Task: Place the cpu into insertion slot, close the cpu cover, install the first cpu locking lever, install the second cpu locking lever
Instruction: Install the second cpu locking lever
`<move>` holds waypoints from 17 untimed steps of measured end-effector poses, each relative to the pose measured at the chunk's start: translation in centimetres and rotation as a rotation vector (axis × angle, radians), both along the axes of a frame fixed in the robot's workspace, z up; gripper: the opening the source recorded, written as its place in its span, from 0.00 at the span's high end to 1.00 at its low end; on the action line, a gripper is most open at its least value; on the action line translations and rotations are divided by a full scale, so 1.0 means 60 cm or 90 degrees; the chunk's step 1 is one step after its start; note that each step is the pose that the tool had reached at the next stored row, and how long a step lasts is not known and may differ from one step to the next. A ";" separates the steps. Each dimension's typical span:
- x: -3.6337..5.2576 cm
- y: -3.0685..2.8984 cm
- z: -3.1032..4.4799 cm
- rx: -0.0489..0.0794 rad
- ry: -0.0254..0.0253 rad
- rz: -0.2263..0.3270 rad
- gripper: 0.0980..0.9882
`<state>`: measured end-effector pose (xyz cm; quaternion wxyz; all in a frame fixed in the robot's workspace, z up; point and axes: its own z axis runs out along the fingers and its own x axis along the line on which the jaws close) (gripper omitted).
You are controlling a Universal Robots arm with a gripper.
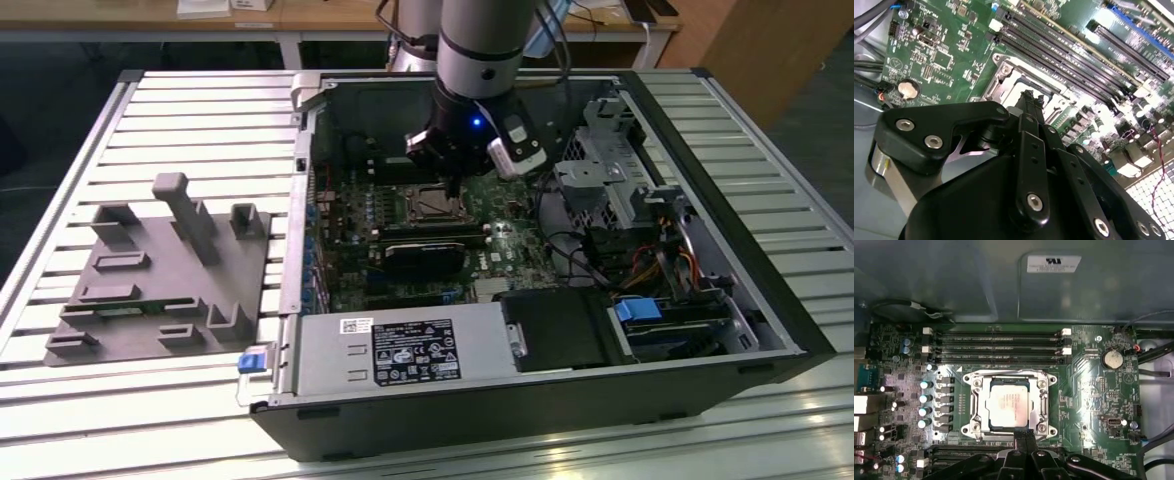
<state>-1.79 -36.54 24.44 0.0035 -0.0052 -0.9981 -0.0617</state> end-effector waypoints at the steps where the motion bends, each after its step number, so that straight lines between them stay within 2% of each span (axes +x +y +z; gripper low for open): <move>1: 0.000 -0.0024 -0.001 0.000 0.0000 0.000 0.99; 17: -0.003 -0.0169 -0.016 0.000 -0.0001 0.000 0.99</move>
